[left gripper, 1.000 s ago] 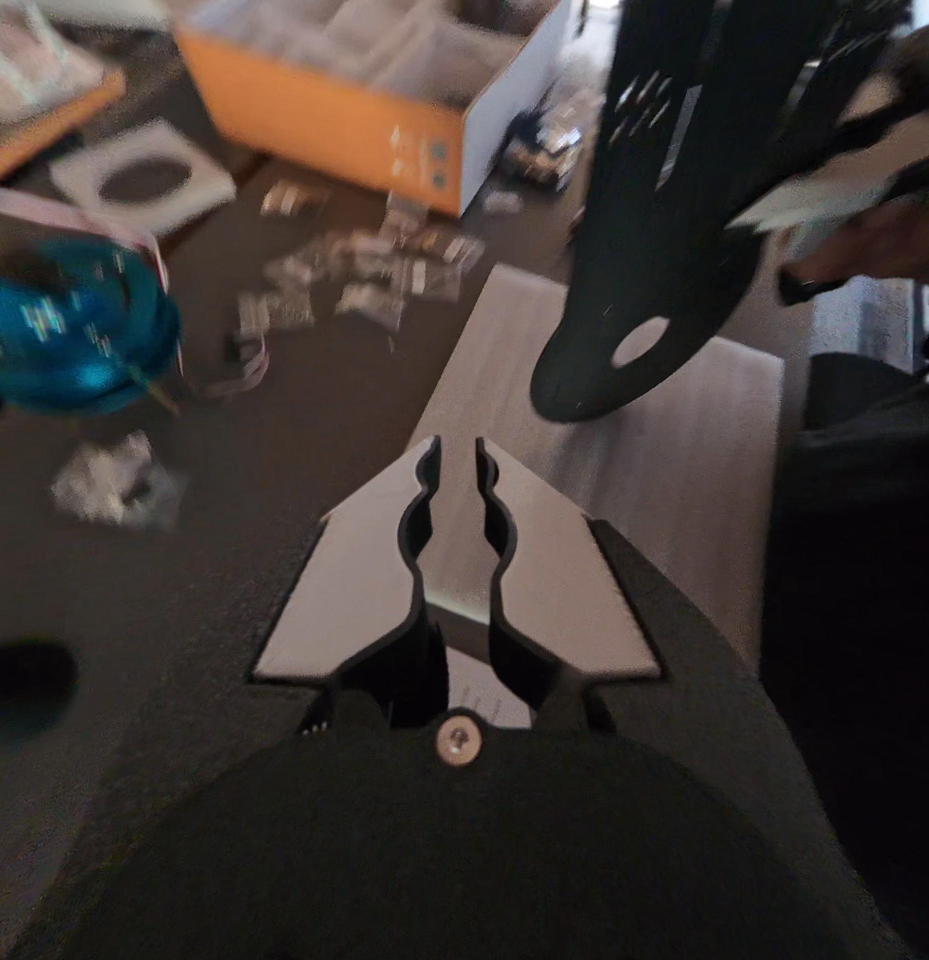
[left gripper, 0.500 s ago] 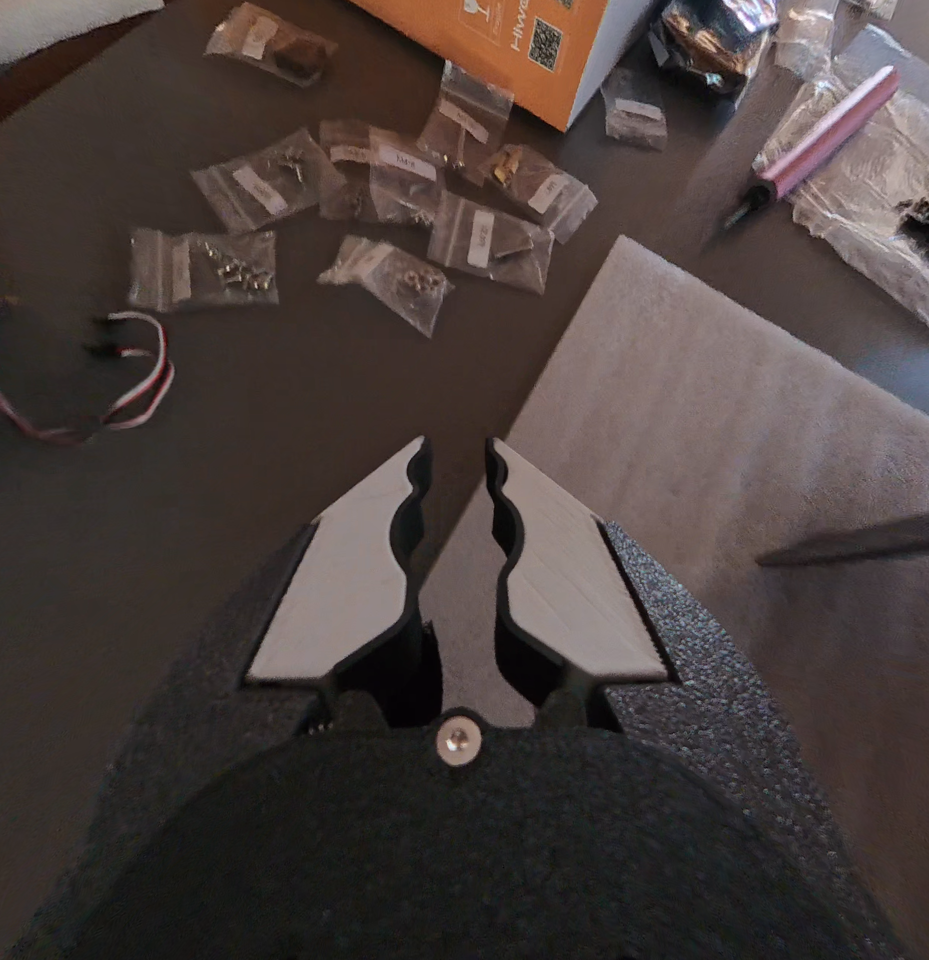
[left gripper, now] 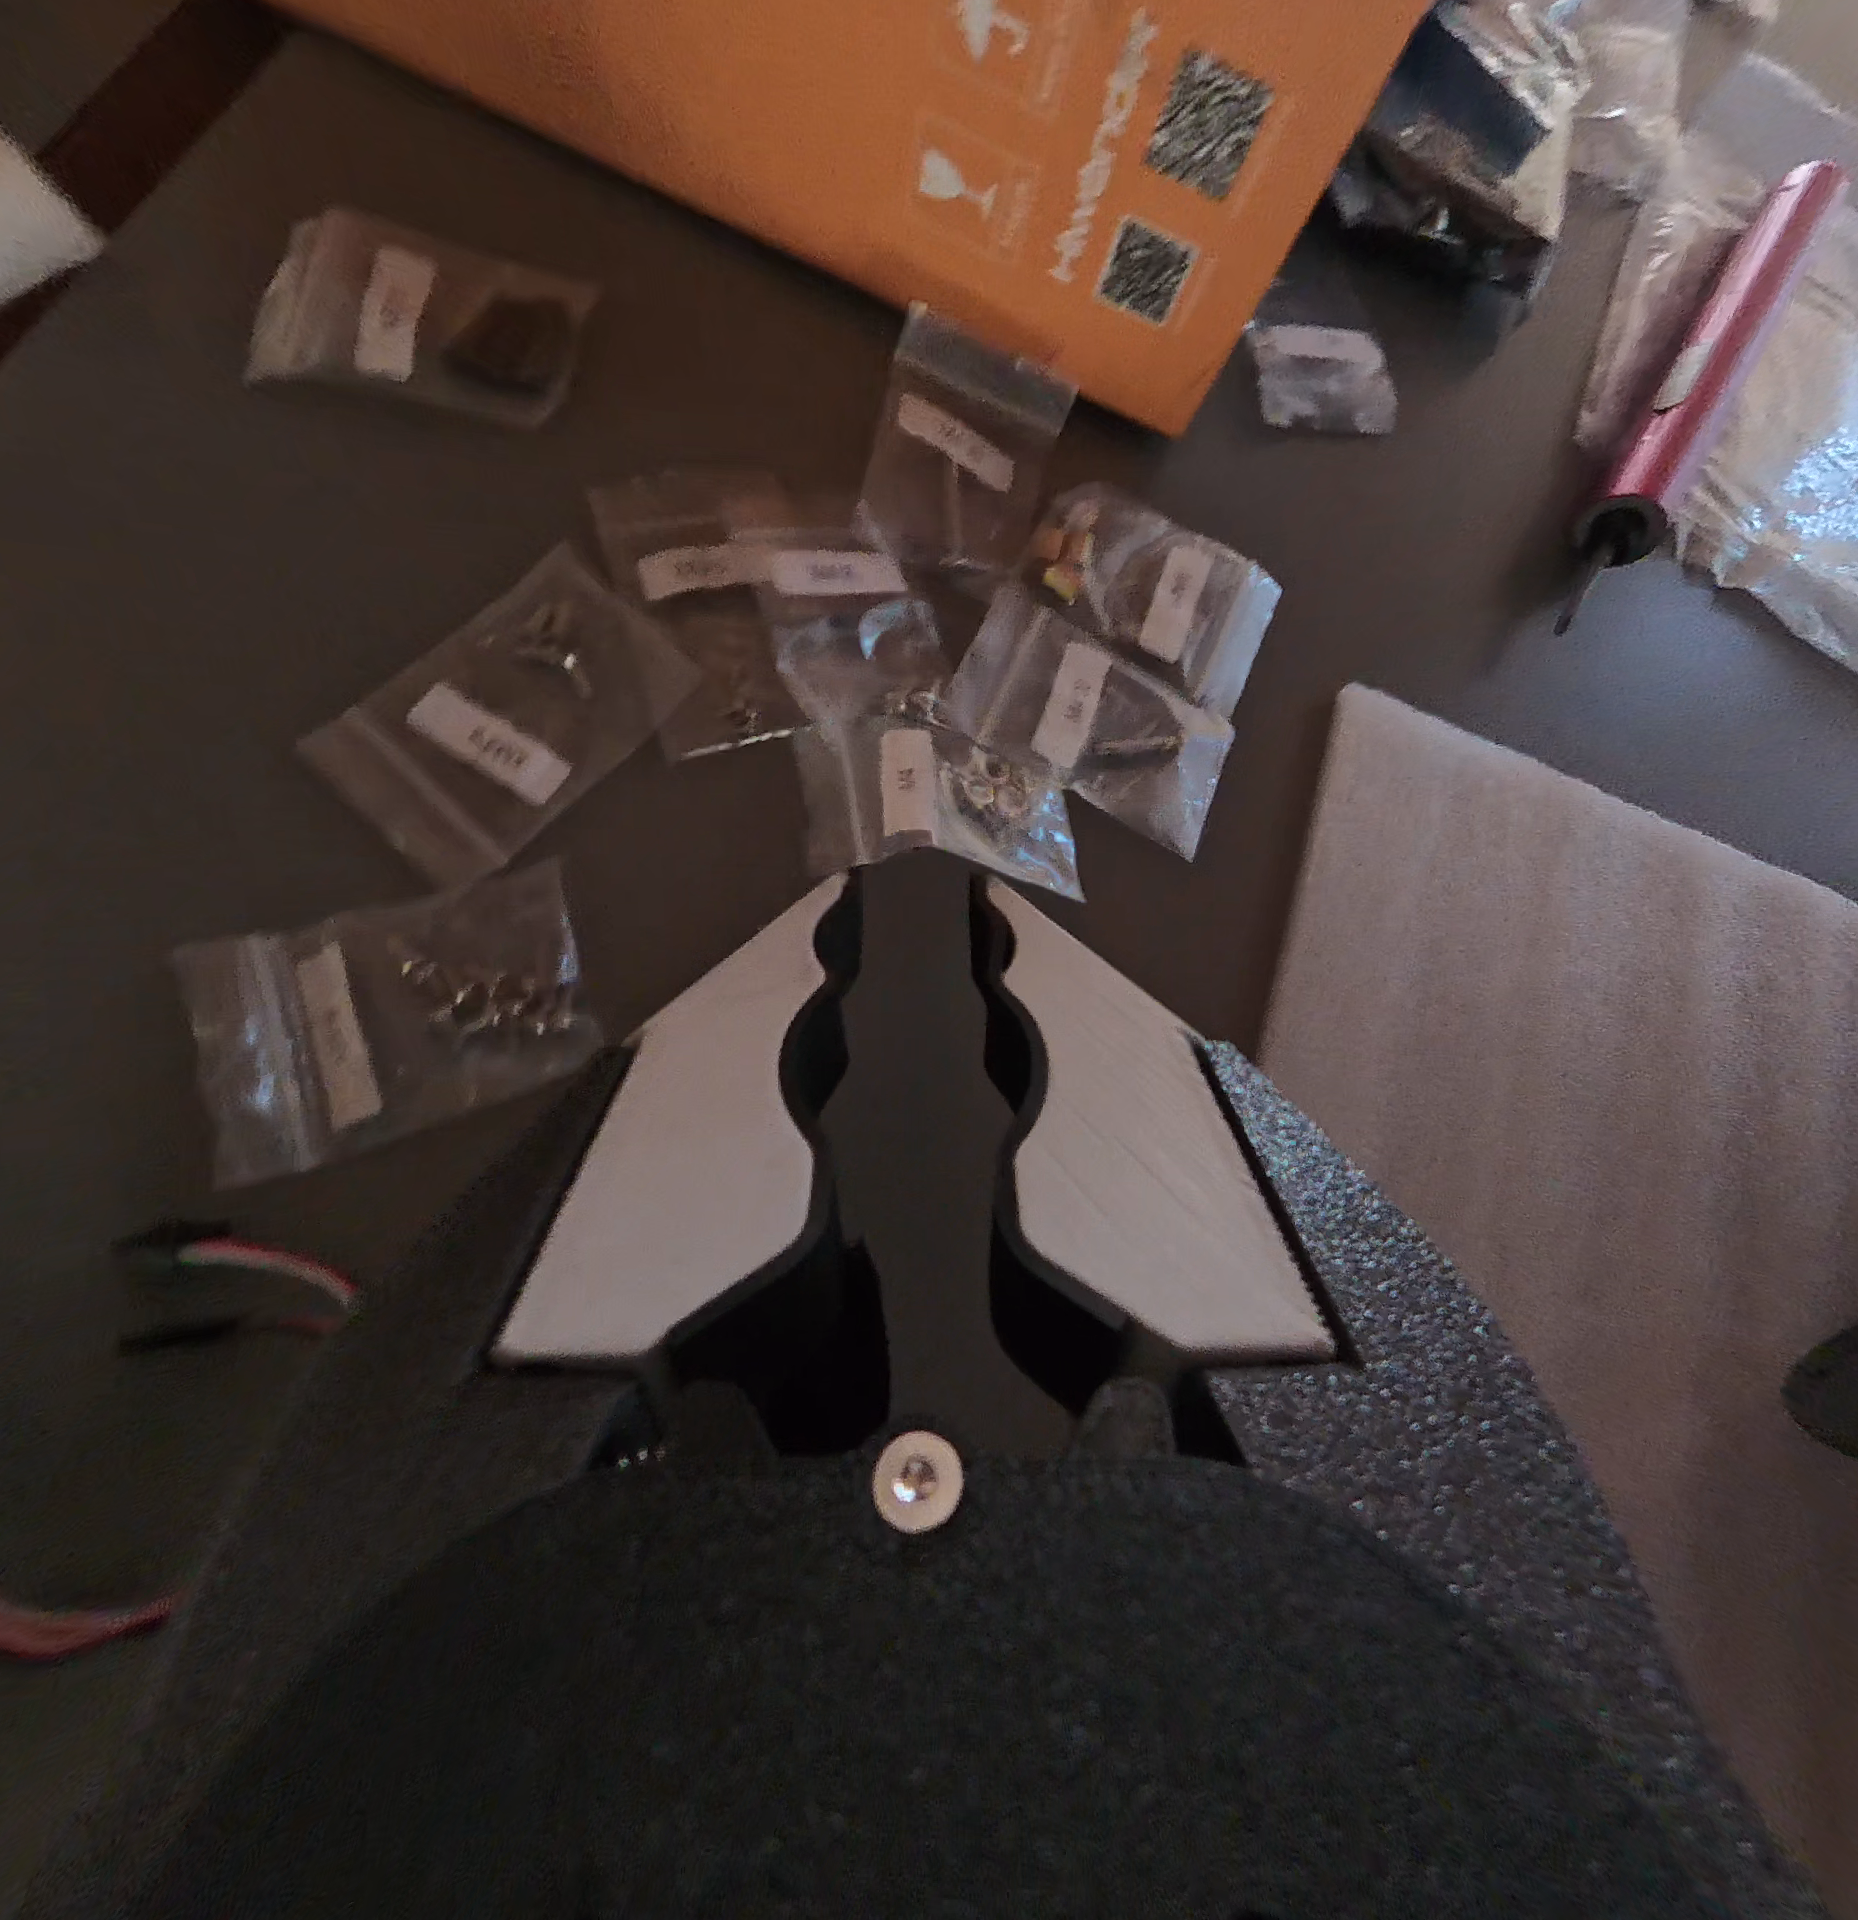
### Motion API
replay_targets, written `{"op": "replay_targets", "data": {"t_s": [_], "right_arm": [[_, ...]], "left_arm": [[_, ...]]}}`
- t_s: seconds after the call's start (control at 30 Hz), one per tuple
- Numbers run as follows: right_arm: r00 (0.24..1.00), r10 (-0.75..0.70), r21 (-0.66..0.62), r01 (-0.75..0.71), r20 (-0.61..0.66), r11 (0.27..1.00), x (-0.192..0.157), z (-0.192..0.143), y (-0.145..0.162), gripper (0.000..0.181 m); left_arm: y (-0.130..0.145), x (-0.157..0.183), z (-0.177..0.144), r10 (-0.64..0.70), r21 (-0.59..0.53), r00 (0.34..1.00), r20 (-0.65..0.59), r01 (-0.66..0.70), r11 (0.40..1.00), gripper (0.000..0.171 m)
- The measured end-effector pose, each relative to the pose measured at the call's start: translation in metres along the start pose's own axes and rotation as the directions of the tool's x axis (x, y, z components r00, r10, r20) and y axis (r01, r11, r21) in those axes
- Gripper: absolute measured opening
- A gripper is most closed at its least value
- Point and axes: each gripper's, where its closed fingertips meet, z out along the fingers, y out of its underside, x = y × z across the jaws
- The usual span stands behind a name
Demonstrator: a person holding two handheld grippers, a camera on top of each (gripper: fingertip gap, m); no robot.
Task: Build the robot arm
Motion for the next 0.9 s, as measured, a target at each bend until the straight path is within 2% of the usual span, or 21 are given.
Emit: {"op": "replay_targets", "data": {"t_s": [0.13,0.23,0.3,0.43,0.63,0.9], "right_arm": [[1.000,0.007,-0.015,-0.007,-0.007,1.000,0.004,0.002,0.000,0.002],[1.000,0.011,-0.019,-0.011,-0.011,1.000,0.005,0.003,-0.001,0.002],[1.000,0.015,-0.019,-0.015,-0.010,1.000,0.006,0.003,-0.001,0.002],[1.000,0.018,-0.019,-0.018,-0.007,1.000,0.008,0.005,-0.001,0.002],[1.000,0.013,-0.028,-0.013,0.001,1.000,0.009,0.005,-0.001,0.002],[1.000,0.026,-0.020,-0.026,-0.002,0.999,0.010,0.005,0.000,0.002]], "left_arm": [[-0.009,0.002,-0.002,0.048,0.037,0.999,0.004,-0.048,0.998,0.021],[-0.001,-0.024,-0.014,0.087,0.016,0.986,0.142,-0.090,0.996,0.021],[0.006,-0.033,-0.019,0.106,-0.010,0.979,0.175,-0.105,0.994,0.022],[0.012,-0.035,-0.015,0.144,-0.019,0.975,0.168,-0.143,0.989,0.022],[0.006,-0.035,-0.003,0.219,-0.018,0.971,0.095,-0.218,0.976,0.024],[0.010,-0.027,-0.003,0.239,-0.022,0.971,0.024,-0.238,0.971,0.006]]}}
